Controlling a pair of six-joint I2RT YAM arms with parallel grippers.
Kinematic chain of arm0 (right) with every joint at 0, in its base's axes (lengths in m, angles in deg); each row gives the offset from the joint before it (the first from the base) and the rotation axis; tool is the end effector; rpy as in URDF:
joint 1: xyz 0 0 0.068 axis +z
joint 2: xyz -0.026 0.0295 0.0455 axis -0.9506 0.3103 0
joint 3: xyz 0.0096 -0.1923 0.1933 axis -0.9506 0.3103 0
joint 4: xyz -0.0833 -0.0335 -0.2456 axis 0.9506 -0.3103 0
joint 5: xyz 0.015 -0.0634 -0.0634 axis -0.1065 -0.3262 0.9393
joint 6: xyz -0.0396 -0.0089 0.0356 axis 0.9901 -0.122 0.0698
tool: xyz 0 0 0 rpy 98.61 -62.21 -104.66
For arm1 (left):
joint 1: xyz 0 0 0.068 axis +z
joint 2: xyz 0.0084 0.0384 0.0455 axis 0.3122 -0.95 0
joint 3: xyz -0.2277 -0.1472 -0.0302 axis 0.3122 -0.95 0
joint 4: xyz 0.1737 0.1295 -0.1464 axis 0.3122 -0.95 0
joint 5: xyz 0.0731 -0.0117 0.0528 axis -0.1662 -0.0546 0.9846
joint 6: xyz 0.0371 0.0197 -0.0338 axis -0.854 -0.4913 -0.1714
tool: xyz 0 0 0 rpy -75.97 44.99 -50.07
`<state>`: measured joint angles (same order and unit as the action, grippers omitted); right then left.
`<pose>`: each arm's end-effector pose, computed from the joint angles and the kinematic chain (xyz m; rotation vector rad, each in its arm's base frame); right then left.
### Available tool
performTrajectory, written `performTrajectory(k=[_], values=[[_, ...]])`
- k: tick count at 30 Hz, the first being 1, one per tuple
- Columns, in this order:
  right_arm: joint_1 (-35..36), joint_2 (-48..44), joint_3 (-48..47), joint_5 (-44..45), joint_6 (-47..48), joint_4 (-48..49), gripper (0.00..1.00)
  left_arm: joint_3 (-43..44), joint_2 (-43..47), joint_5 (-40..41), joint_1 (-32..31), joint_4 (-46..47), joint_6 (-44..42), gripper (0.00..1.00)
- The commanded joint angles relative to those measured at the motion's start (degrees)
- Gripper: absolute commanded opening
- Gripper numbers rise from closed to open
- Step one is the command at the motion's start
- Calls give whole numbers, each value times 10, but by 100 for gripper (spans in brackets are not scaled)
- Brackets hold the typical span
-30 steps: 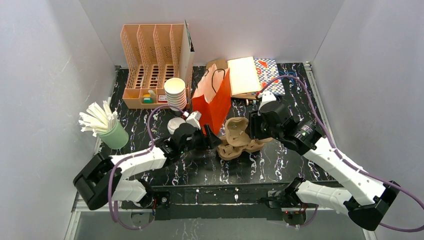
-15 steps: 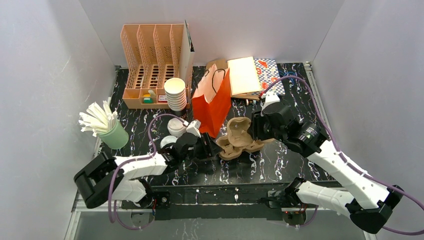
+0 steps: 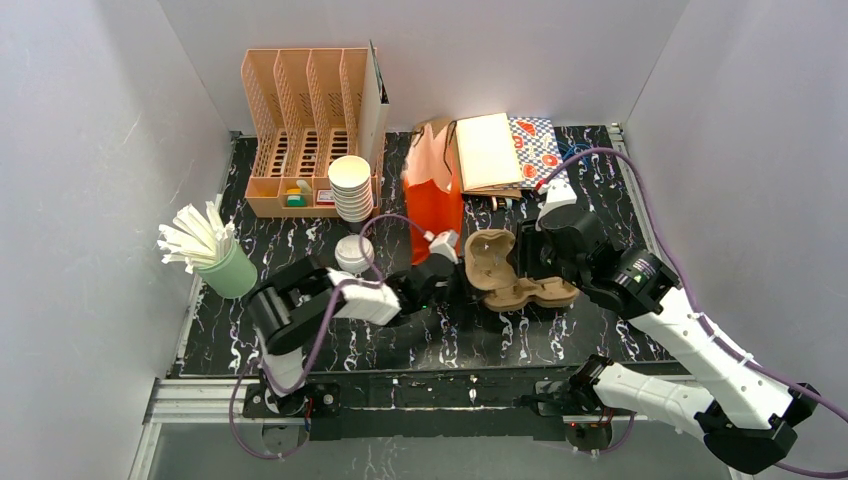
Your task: Pack the takeout coffee
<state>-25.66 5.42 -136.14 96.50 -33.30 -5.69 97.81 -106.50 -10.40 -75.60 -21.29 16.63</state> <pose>0.1266 0.1160 0.3776 -0.2122 2.1593 0.3794 0.1888 -0.2941 0.1604 -0.0402 2.1612 -1.2755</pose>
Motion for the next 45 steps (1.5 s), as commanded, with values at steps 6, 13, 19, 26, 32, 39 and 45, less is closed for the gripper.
performTrajectory(k=[6,13,19,26,32,39,45], values=[[1,-15,-22,49,-29,-30,35,140,-147,91,-32,98,26,40],[1,-25,2,45,-45,-34,36,67,-42,125,-33,49,-12,64],[1,-35,28,7,-50,-15,36,-31,97,136,-33,-32,-22,68],[2,25,73,-106,-58,21,38,-93,295,157,-32,-216,-64,70],[28,87,110,-163,-84,109,35,-48,482,234,-21,-550,-121,76],[137,168,83,-111,-148,166,36,-7,647,373,-11,-767,-133,86],[148,218,94,-44,-176,168,72,-44,691,367,-9,-753,-124,86]])
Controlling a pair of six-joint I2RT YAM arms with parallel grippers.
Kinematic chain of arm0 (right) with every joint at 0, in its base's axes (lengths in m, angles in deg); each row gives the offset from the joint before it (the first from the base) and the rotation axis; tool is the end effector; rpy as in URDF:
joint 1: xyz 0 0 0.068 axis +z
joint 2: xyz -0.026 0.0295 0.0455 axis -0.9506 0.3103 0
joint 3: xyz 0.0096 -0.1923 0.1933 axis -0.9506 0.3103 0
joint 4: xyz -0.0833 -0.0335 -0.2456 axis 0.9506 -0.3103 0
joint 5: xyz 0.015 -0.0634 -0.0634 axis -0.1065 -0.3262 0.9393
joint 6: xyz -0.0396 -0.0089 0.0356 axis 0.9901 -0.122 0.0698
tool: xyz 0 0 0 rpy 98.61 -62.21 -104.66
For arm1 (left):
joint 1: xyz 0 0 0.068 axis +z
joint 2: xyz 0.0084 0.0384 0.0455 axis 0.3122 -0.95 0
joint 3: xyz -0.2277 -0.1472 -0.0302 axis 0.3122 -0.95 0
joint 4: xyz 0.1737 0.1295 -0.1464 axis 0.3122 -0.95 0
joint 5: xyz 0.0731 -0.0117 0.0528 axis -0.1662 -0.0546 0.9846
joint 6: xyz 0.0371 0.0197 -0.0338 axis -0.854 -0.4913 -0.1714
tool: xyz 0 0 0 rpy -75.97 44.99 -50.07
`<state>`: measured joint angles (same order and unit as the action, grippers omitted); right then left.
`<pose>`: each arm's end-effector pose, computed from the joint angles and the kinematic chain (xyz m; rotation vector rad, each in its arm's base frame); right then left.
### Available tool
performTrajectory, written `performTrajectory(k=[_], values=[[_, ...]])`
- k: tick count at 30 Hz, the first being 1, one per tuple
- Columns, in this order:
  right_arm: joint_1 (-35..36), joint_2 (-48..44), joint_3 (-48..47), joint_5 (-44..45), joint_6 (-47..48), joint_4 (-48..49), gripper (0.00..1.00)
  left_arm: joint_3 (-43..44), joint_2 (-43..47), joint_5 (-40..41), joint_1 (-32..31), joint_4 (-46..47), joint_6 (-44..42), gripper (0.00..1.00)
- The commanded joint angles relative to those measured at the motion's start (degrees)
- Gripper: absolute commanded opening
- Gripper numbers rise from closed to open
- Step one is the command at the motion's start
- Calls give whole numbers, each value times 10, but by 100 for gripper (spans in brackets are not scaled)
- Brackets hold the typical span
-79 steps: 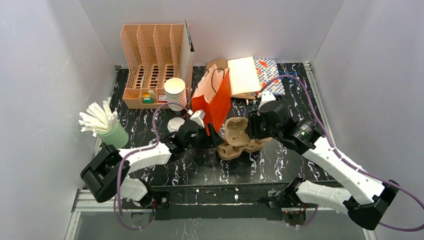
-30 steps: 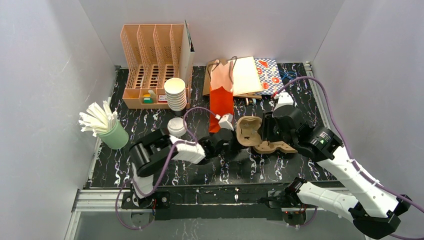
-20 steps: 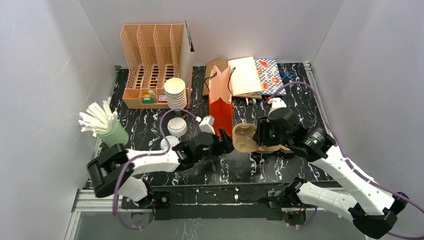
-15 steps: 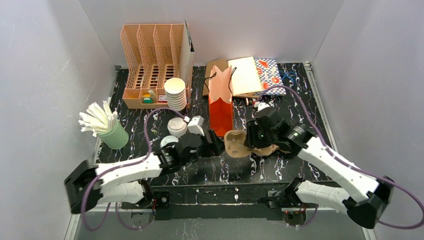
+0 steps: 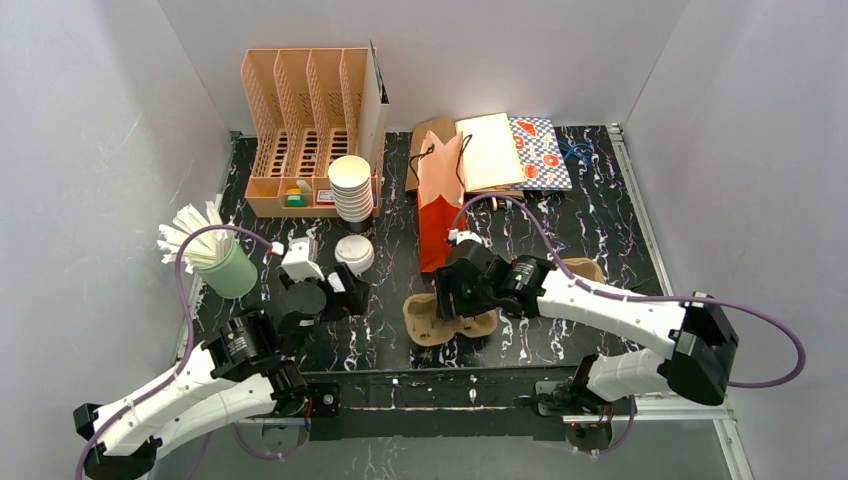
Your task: Pack the takeout coffee
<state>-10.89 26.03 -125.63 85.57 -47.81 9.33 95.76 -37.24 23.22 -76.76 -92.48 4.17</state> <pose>0.1318 0.2285 0.2652 -0.4094 2.5180 0.5932 0.0796 -0.0913 0.3051 -0.1834 1.9519 -0.6242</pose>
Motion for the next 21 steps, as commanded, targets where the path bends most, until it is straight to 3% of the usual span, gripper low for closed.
performTrajectory(k=[1,4,8,12,16,21], values=[[0,10,-10,79,-32,11,82,-31,-9,21,3,-32,3,86],[0,-13,-14,141,-36,-31,97,-44,-47,-19,3,5,1,87],[-29,-70,-14,205,-37,-105,98,-54,-97,-63,3,59,-5,88],[-181,-128,21,159,34,-104,98,-67,-131,-111,3,106,-9,89],[-342,-159,61,75,98,-64,93,-69,-164,-155,3,126,-5,98],[-435,-135,71,46,115,-26,87,-67,-204,-193,3,101,2,98]])
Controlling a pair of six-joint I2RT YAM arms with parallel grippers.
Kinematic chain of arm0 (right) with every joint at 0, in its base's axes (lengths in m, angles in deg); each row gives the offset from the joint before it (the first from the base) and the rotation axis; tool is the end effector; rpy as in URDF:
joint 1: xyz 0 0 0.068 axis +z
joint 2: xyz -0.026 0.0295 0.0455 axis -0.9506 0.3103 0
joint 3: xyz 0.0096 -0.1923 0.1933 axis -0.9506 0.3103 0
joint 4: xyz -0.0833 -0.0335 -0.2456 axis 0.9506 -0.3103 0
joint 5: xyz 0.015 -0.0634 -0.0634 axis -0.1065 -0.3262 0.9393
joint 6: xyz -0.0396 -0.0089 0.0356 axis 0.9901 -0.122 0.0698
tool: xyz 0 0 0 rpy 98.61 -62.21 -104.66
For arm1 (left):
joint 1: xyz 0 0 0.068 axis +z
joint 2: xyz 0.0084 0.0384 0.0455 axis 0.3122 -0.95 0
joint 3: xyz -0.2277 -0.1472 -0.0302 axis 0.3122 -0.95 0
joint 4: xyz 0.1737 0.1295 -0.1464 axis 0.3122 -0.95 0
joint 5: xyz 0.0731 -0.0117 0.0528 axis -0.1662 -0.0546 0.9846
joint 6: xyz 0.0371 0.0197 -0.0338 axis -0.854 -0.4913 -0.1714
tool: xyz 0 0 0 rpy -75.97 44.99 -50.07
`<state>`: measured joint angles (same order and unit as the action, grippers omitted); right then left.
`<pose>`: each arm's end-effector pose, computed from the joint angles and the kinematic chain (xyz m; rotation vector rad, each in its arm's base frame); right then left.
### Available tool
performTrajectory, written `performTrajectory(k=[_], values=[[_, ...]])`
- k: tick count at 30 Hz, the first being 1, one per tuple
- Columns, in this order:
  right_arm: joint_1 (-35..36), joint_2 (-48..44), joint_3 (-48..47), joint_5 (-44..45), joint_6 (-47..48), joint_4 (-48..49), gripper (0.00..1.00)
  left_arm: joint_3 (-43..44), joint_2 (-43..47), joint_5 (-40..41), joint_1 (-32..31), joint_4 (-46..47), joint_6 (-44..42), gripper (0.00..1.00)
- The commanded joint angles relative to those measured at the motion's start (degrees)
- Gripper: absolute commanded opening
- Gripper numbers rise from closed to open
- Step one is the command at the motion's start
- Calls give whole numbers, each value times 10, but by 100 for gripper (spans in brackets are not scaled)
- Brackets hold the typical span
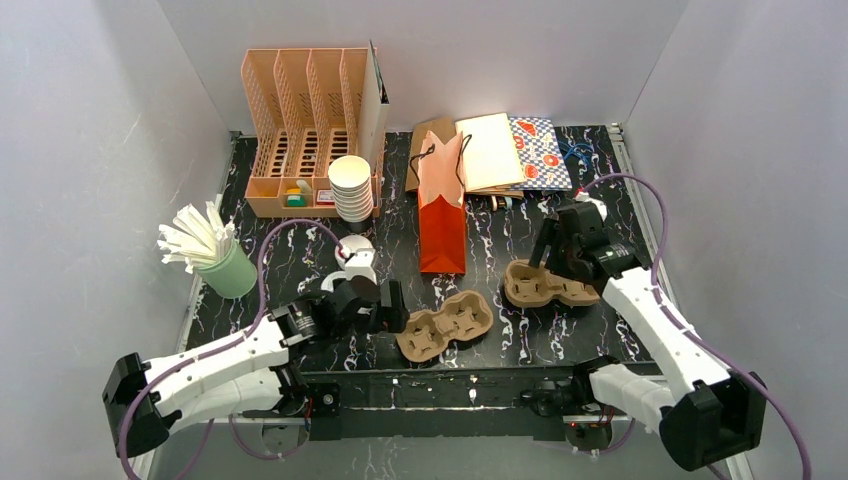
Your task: Pack the takeout coffee
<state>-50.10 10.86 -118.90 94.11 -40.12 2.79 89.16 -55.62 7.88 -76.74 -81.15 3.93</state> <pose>0.1912 0.0660 0.2765 0.3406 2.3633 0.1086 0.1063 -0.1511 0.2388 0.0566 2.2584 -0.6420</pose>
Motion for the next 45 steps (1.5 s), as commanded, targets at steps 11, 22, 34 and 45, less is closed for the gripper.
performTrajectory(k=[11,22,34,45], values=[[-92,63,50,-46,32,113,80,-61,8,-110,3,3,64,96],[-92,99,69,-45,38,146,73,-64,-11,-102,3,35,61,94],[-92,126,66,-13,31,210,57,-74,15,-82,3,36,75,92],[-136,241,-16,52,40,293,51,-80,17,-73,3,36,78,91]])
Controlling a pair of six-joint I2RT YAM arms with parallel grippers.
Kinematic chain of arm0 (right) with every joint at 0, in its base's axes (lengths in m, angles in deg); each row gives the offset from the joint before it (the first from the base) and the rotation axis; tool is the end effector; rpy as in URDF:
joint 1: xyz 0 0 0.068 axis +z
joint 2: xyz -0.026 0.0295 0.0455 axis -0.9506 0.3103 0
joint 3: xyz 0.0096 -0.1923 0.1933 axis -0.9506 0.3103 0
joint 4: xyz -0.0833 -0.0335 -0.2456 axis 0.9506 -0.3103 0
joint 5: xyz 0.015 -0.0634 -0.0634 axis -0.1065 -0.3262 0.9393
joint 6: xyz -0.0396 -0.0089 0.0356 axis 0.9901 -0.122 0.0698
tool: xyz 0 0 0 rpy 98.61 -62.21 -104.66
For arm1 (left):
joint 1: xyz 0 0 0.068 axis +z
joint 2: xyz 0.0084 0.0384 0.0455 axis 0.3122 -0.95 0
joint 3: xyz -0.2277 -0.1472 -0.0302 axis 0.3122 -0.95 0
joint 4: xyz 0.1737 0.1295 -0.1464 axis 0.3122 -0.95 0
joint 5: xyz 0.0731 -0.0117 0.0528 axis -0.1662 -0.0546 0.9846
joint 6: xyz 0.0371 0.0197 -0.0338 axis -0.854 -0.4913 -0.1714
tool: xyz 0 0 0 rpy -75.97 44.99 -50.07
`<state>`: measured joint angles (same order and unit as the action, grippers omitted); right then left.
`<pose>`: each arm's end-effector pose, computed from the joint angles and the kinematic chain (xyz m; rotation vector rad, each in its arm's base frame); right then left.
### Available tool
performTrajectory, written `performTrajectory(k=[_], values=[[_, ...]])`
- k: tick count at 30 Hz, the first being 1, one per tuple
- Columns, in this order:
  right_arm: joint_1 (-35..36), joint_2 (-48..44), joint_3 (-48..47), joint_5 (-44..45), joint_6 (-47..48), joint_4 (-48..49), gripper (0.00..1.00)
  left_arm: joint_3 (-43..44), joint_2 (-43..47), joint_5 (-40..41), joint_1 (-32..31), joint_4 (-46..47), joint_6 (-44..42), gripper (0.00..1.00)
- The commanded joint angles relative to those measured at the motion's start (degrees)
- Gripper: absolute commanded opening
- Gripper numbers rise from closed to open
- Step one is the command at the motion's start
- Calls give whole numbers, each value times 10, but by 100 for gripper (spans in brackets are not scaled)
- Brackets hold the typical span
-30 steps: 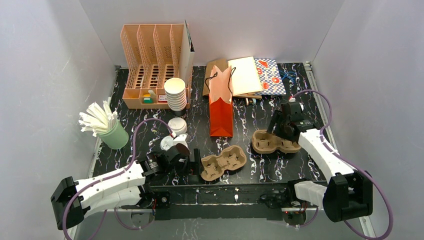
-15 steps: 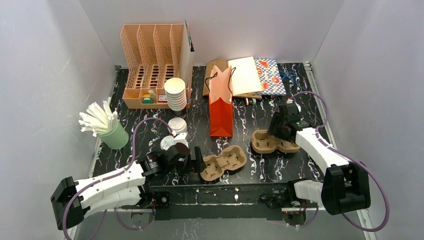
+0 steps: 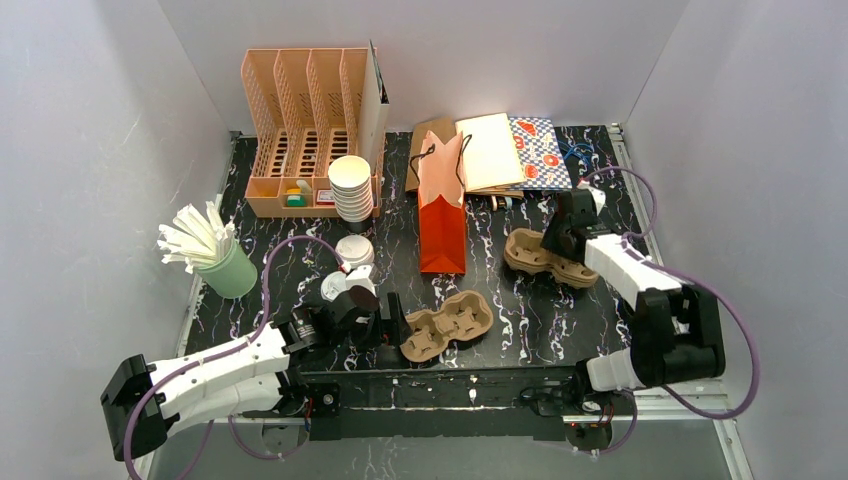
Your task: Pack the takeout coffee
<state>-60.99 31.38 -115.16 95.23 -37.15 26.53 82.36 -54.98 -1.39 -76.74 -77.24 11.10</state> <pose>0.2719 0.0418 0.2058 0.5098 2.3323 -0.0325 0.0983 -0.1488 0.2056 0.0120 2.3921 -0.8081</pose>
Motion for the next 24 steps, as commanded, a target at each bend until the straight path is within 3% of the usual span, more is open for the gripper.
performTrajectory(k=[1,10,11,14,15,18,24], values=[[-38,50,-65,41,13,63,51,-14,13,20,3,-3,6,91],[-78,127,-169,20,38,58,53,-20,31,20,3,-13,13,91],[-80,130,-179,9,41,50,57,-20,32,15,3,-12,14,91],[-80,109,-190,-65,49,22,83,-19,27,-7,3,-5,11,92],[-80,94,-179,-97,49,21,86,-20,24,-15,3,1,11,92],[-80,38,-134,-185,60,6,87,-24,13,-30,3,17,10,89],[-80,-66,-64,-293,99,-73,81,-36,-13,-38,3,59,8,72]])
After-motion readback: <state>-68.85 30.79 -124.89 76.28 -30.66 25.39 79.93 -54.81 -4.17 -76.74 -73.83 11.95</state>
